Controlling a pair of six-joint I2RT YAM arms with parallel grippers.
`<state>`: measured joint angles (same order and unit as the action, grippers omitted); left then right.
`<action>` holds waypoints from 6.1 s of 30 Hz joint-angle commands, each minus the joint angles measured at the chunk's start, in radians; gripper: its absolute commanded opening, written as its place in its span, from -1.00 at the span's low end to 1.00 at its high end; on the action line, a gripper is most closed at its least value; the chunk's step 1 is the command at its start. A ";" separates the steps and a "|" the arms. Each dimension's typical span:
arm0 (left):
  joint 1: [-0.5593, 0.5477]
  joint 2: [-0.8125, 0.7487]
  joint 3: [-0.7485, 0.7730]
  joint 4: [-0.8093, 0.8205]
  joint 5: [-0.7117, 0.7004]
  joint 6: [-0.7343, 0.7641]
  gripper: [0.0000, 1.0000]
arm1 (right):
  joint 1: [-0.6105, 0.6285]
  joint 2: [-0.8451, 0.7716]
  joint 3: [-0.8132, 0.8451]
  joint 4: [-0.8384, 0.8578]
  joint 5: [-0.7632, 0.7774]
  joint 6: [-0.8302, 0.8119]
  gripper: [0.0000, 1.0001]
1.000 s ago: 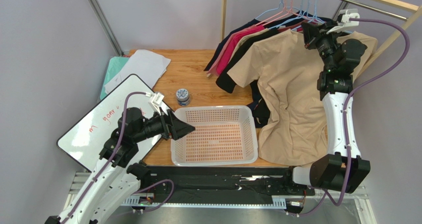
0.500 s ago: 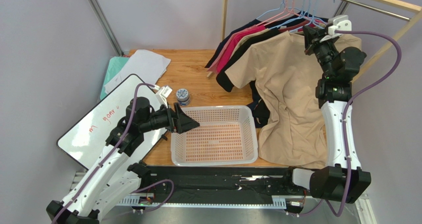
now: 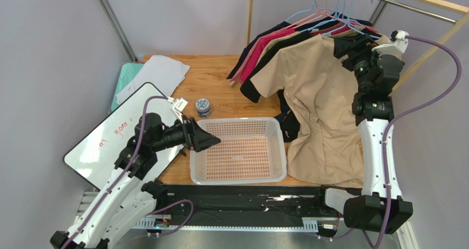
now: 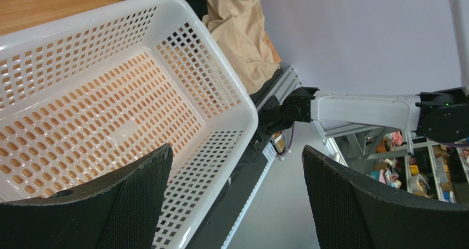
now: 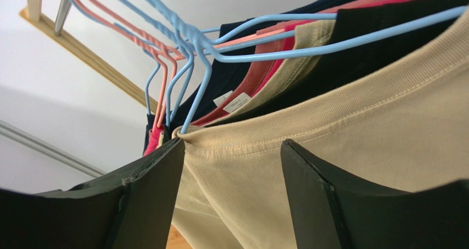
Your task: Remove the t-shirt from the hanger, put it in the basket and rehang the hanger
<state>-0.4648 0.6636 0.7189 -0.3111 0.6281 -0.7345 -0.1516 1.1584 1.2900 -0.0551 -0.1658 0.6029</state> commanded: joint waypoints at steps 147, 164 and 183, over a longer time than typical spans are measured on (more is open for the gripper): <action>-0.310 0.495 0.625 0.113 -0.261 0.366 0.74 | -0.006 -0.291 -0.100 -0.017 -0.336 0.258 -1.00; -0.325 0.579 0.499 0.248 -0.021 0.336 0.80 | -0.006 -0.421 -0.086 -0.186 -0.373 0.301 -1.00; -0.341 0.630 0.478 0.150 -0.463 0.291 -1.00 | -0.006 -0.518 -0.121 -0.276 -0.137 0.267 -1.00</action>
<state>-0.8036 1.4124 1.2133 -0.1406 0.3874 -0.4183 -0.1593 0.6987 1.1778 -0.3244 -0.4656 0.8780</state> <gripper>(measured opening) 0.006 0.009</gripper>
